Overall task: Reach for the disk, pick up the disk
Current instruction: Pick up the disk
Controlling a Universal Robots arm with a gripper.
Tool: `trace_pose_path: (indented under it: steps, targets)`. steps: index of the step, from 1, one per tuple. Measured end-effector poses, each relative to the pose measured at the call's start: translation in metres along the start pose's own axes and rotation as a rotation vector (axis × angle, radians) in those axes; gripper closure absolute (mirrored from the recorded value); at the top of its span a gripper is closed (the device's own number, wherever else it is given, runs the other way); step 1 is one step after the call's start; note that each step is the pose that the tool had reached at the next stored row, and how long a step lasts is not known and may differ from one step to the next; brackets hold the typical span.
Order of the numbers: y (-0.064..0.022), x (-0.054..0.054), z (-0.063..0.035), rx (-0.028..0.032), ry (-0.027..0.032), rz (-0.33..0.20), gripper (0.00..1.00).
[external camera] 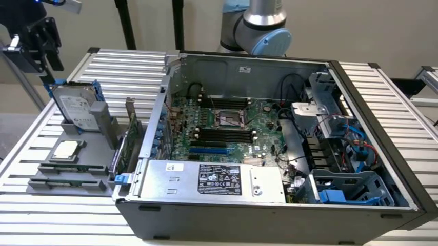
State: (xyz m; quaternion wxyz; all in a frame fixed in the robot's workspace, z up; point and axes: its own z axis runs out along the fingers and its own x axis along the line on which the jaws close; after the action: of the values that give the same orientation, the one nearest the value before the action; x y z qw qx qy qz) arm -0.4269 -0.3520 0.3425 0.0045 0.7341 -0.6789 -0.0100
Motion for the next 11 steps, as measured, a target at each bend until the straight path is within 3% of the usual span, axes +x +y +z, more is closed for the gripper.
trace_pose_path:
  steps: [11]
  targets:
    - [-0.0004,0.000,0.0199,0.0017,-0.0015,0.037,0.46]
